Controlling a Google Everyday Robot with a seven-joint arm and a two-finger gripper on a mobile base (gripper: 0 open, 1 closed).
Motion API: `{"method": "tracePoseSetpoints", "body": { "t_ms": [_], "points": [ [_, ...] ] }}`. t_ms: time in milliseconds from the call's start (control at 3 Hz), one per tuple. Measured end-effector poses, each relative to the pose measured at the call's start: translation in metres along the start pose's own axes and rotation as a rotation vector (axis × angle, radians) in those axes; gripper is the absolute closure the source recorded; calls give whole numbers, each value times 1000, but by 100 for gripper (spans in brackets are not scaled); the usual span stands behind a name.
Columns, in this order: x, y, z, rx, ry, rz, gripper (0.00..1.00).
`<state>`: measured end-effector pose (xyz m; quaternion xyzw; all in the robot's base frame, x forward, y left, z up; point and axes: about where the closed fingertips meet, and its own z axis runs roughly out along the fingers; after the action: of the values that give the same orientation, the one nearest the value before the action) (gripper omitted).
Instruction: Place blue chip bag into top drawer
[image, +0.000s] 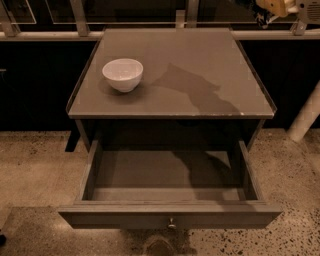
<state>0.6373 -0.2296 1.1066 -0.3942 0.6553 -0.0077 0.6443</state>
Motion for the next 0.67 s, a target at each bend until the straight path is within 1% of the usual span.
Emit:
{"method": "tracePoseSetpoints", "body": {
  "t_ms": [333,667],
  "points": [
    [-5,31,-18,60,-77,137,100],
    [36,65,-25,128,-106,335,100]
  ]
}}
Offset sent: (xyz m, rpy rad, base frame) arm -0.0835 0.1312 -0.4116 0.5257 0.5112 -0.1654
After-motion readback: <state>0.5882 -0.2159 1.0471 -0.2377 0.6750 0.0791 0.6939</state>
